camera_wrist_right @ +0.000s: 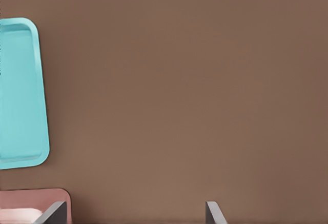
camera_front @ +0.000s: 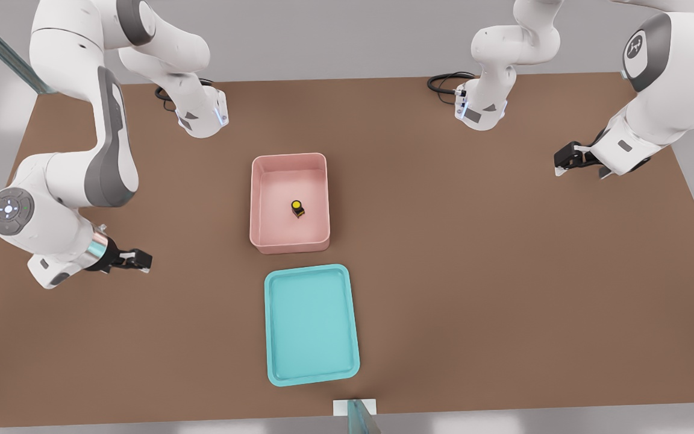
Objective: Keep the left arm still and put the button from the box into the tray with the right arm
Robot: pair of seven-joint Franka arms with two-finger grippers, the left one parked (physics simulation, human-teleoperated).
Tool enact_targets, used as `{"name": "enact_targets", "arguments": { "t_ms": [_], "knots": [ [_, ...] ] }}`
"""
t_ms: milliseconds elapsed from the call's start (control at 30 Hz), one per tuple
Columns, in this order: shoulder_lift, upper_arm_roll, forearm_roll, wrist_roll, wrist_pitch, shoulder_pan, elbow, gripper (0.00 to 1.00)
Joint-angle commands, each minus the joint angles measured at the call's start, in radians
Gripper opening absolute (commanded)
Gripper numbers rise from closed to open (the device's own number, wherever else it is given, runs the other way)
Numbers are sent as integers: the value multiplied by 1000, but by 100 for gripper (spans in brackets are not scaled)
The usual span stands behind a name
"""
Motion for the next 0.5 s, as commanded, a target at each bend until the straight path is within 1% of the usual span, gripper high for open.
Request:
{"name": "enact_targets", "arguments": {
  "t_ms": [0, 33, 67, 100, 133, 167, 233, 267, 300, 333, 367, 433, 467],
  "knots": [
    [-3, 1, 3, -126, 17, -1, -4, 100],
    [-3, 5, 5, -132, 25, 35, -27, 100],
    [-5, 80, 5, -133, 52, 61, -81, 100],
    [-3, 156, 2, -130, 132, 91, -145, 100],
    [-3, 189, -10, -124, 201, 142, -197, 100],
    [0, 248, -47, -118, 276, 162, -251, 100],
    [-8, 349, -125, -103, 391, 176, -390, 100],
    [-11, 386, -182, -47, 463, 176, -476, 100],
    [-32, 429, -187, -11, 483, 177, -530, 100],
    [-40, 461, -187, 17, 520, 177, -587, 100],
    [-38, 469, -188, 35, 621, 179, -656, 100],
    [-31, 495, -202, 63, 641, 190, -685, 100],
    [-21, 495, -202, 71, 670, 191, -694, 100]
  ]
}}
